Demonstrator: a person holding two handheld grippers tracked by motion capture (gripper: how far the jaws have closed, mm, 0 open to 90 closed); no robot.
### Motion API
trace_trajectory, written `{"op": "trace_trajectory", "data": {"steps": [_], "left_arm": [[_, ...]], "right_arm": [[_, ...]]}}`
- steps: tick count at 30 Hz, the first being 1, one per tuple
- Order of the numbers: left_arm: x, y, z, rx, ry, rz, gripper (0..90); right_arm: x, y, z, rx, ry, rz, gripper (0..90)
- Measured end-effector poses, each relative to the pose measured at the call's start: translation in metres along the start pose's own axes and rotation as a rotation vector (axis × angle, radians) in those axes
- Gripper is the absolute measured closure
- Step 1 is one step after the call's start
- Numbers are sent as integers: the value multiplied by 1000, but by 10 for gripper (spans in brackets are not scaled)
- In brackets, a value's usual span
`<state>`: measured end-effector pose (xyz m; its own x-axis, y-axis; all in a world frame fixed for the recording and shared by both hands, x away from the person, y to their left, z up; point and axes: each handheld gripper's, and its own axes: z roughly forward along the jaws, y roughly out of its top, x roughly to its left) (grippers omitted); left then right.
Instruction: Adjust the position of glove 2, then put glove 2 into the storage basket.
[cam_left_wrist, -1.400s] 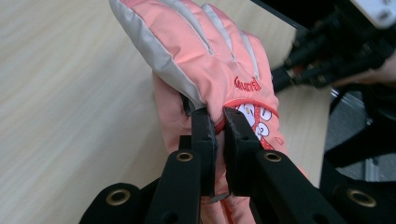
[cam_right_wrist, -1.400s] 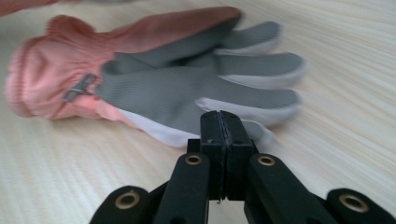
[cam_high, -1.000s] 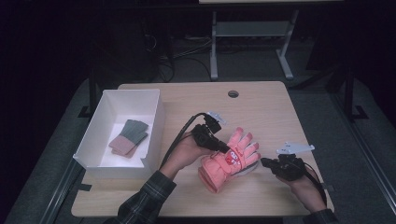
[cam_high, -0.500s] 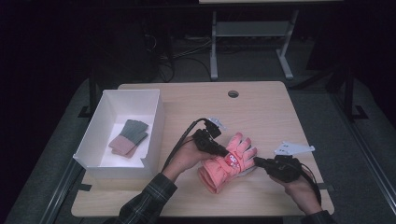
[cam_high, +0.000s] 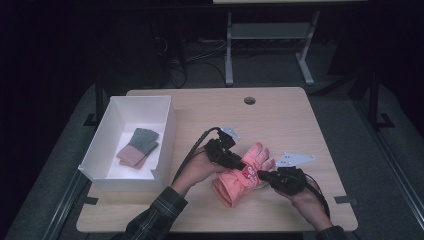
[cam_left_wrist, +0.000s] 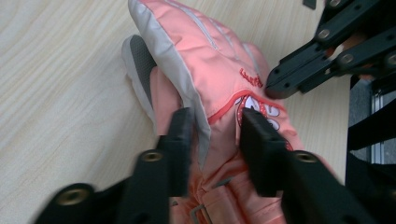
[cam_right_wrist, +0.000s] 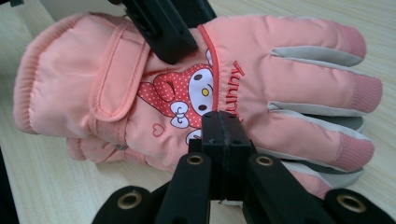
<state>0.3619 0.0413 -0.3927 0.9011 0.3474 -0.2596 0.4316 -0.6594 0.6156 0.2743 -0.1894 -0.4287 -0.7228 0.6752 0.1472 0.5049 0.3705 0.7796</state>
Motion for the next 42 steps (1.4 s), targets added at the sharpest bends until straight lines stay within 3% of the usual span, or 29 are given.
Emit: {"op": "trace_trajectory", "data": {"steps": [1,3,6,13,18,29,42], "left_arm": [[-1,0,-2,-11,6,-6,537],[-2,-1,-7,-27,9,1,449],[-3,-2,-10,-31,8,7,420],[-3,-9,-25,-74,42,1,335],[0,-15,-29,-76,53,-7,276],[9,-9,-10,-64,53,-12,189],[17,-12,27,11,-2,-52,166]], "right_arm": [[0,0,0,2,-2,-4,900],[1,2,-1,-17,-7,-6,900],[2,2,-2,-26,-6,-11,900],[3,1,13,27,-10,-26,900],[4,0,21,60,-11,-20,900],[5,-1,31,80,-22,-32,900],[5,-1,33,87,-25,-41,900]]}}
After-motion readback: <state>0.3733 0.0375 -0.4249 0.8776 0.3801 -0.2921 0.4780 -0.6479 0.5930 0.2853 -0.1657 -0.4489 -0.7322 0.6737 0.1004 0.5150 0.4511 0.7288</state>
